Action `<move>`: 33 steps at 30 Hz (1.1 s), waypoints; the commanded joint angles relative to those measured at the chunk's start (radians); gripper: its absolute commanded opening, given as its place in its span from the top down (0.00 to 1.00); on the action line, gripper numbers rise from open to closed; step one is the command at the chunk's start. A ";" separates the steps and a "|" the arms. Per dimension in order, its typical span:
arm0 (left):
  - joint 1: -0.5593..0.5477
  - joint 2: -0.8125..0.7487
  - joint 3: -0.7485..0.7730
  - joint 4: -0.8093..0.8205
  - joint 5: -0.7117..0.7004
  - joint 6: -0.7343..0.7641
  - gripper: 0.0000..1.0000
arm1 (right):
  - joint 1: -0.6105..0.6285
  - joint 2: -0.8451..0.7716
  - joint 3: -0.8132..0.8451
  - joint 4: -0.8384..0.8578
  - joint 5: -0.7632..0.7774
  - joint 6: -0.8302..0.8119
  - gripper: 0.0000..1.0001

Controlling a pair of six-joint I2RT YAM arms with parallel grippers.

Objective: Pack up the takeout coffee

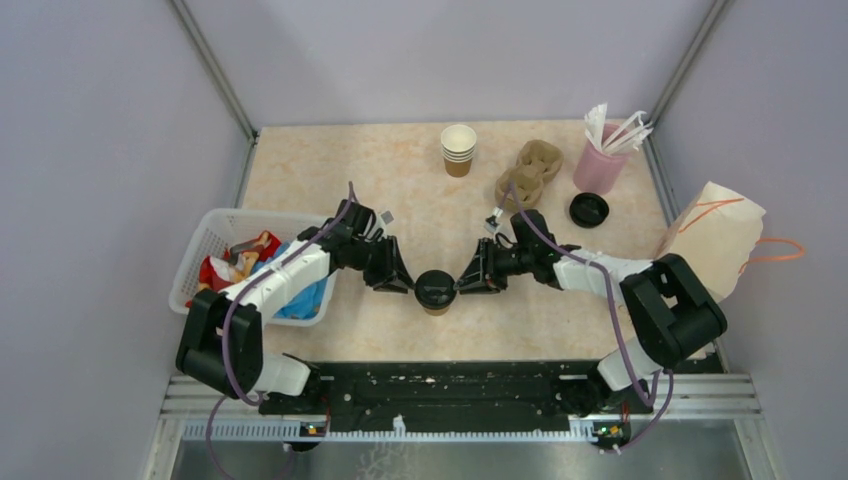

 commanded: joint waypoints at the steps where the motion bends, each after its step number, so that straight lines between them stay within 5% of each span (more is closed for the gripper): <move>1: -0.001 0.027 -0.032 0.064 0.021 -0.008 0.65 | 0.010 0.017 0.034 0.054 -0.010 -0.004 0.68; 18: -0.024 0.037 -0.158 0.038 -0.166 0.072 0.66 | 0.010 0.084 -0.102 0.132 0.079 0.004 0.68; 30: -0.006 -0.063 0.155 -0.219 -0.183 0.128 0.52 | -0.005 -0.045 0.213 -0.363 0.069 -0.208 0.64; 33: 0.003 -0.079 0.199 -0.215 -0.156 0.120 0.45 | -0.010 -0.074 0.236 -0.427 0.059 -0.234 0.56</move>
